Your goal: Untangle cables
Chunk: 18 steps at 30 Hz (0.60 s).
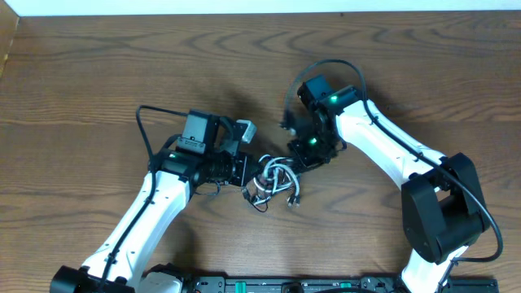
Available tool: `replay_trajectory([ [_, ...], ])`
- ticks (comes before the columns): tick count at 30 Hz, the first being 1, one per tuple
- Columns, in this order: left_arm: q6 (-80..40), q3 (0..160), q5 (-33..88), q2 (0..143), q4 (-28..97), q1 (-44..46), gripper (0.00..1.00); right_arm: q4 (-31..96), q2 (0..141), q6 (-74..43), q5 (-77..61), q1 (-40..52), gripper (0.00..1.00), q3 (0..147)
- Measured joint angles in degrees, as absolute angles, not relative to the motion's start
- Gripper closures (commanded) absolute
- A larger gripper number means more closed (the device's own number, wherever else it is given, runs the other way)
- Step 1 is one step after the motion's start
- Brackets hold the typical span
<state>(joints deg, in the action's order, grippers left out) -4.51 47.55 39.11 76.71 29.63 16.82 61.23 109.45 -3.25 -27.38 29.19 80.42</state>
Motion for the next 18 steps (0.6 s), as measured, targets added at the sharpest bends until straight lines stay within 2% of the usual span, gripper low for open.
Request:
replay_trajectory([
  [4, -4.6, 47.5, 40.2, 74.2, 31.4, 14.1, 0.93, 65.9, 109.4, -16.9, -10.5, 29.2, 0.99, 80.6],
  [10, -4.7, 47.5, 40.1, 64.4, 33.9, 5.4, 0.93, 68.4, 109.4, -27.3, 6.3, 24.9, 0.99, 80.5],
  [14, -4.9, 47.5, 39.9, 59.6, 35.0, 0.5, 0.93, 68.3, 109.4, -28.8, 9.3, 20.7, 0.99, 80.5],
  [18, -6.3, 47.5, 39.9, 58.4, 35.2, -1.4, 0.92, 65.8, 109.4, -24.2, 4.8, 19.2, 0.99, 80.5],
])
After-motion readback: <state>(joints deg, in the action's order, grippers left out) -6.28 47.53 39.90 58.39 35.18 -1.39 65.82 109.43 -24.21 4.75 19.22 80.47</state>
